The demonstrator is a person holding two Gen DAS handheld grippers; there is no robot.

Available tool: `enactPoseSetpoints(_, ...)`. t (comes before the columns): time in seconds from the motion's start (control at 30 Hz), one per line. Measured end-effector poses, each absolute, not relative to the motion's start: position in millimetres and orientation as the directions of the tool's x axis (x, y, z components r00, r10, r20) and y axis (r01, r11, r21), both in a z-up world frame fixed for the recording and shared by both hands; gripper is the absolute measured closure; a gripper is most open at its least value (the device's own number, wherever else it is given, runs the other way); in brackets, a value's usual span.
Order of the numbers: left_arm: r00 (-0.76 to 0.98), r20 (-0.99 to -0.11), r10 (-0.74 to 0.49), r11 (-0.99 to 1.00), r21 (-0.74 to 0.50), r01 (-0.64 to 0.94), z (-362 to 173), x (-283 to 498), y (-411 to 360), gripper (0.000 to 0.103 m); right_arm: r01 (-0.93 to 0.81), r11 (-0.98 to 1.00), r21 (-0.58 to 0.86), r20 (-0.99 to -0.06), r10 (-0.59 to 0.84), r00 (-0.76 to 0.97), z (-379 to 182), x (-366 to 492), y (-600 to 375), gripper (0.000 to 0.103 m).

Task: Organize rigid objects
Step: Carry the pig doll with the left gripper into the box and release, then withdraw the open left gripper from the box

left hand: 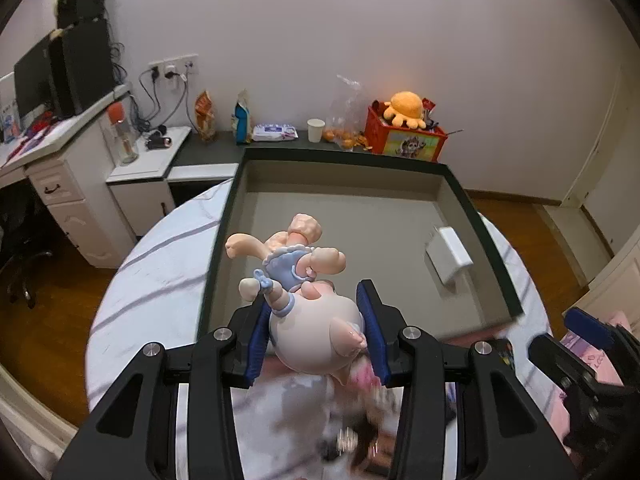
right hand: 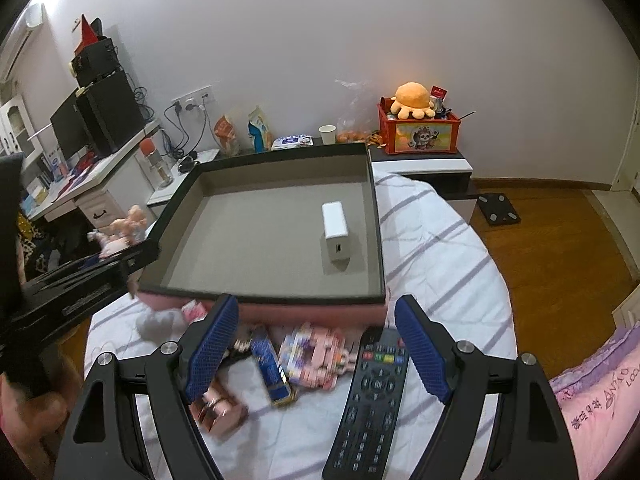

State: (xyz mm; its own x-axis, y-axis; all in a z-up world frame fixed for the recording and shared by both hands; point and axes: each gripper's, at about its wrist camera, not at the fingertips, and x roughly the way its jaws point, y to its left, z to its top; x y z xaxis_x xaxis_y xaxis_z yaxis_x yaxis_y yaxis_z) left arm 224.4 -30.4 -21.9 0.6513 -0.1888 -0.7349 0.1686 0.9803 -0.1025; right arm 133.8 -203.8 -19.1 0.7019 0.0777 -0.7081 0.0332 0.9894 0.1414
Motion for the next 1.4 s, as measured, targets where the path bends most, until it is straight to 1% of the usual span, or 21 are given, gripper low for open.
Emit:
enactPoseSetpoints(0.23,0.615,-0.767,-0.184,0.98,-0.099,0.17,-52.6,284.2,-40.7,0.061,0.058,0.989,0.139,-0.721,0.06,0.69,-27.4,169.0,-211.7,0.021)
enactPoseSetpoints(0.43,0.562,-0.811,-0.164,0.983,-0.089,0.16,-81.7,305.0,-41.3,0.061,0.07,0.989,0.134,-0.739,0.053,0.671,-38.4,182.9,-214.5,0.021)
enactPoseSetpoints(0.47,0.561,-0.811,-0.164,0.983,-0.088,0.16,-81.7,305.6,-41.4,0.058,0.071,0.989,0.133,-0.741,0.052,0.669,-39.4,183.0,-214.4,0.021)
enactPoseSetpoints(0.5,0.565,-0.809,-0.163,0.983,-0.086,0.161,-80.3,305.4,-42.0,0.058,0.073,0.988,0.133,-0.744,0.051,0.666,-40.7,183.5,-214.6,0.021)
enactPoseSetpoints(0.53,0.575,-0.804,-0.152,0.985,-0.071,0.16,-77.8,304.1,-43.2,0.052,0.075,0.988,0.134,-0.746,0.051,0.664,-41.1,184.0,-214.9,0.021)
enactPoseSetpoints(0.57,0.585,-0.799,-0.14,0.986,-0.057,0.157,-75.2,302.8,-43.3,0.035,0.076,0.988,0.134,-0.747,0.05,0.663,-41.7,183.6,-214.7,0.021)
enactPoseSetpoints(0.6,0.591,-0.796,-0.135,0.986,-0.051,0.156,-72.6,301.6,-43.3,0.025,0.076,0.988,0.134,-0.747,0.051,0.662,-41.3,182.7,-214.3,0.021)
enactPoseSetpoints(0.63,0.599,-0.788,-0.139,0.986,-0.055,0.157,-68.2,298.4,-43.2,0.007,0.074,0.988,0.135,-0.746,0.052,0.663,-40.4,181.2,-213.7,0.021)
enactPoseSetpoints(0.67,0.609,-0.779,-0.146,0.986,-0.061,0.158,-64.0,295.8,-41.8,0.002,0.072,0.988,0.136,-0.745,0.053,0.665,-39.3,180.1,-212.9,0.021)
enactPoseSetpoints(0.9,0.656,-0.739,-0.151,0.986,-0.068,0.151,-31.3,268.0,-32.5,0.0,0.061,0.989,0.138,-0.719,0.058,0.693,-25.3,159.7,-208.9,0.021)
enactPoseSetpoints(1.17,0.718,-0.681,-0.145,0.988,-0.068,0.135,7.7,204.4,-15.5,0.0,0.049,0.989,0.136,-0.672,0.056,0.738,-5.1,122.1,-202.4,0.021)
enactPoseSetpoints(1.33,0.733,-0.664,-0.147,0.988,-0.07,0.135,16.3,157.2,-3.5,0.0,0.048,0.989,0.138,-0.657,0.055,0.752,0.1,100.2,-201.4,0.021)
enactPoseSetpoints(1.37,0.731,-0.665,-0.15,0.988,-0.074,0.135,16.1,149.2,0.0,0.0,0.047,0.989,0.139,-0.655,0.057,0.753,0.6,94.5,-200.9,0.02)
enactPoseSetpoints(1.4,0.728,-0.669,-0.152,0.988,-0.082,0.131,14.4,139.6,3.2,0.0,0.046,0.989,0.14,-0.655,0.058,0.754,0.9,91.6,-200.7,0.016)
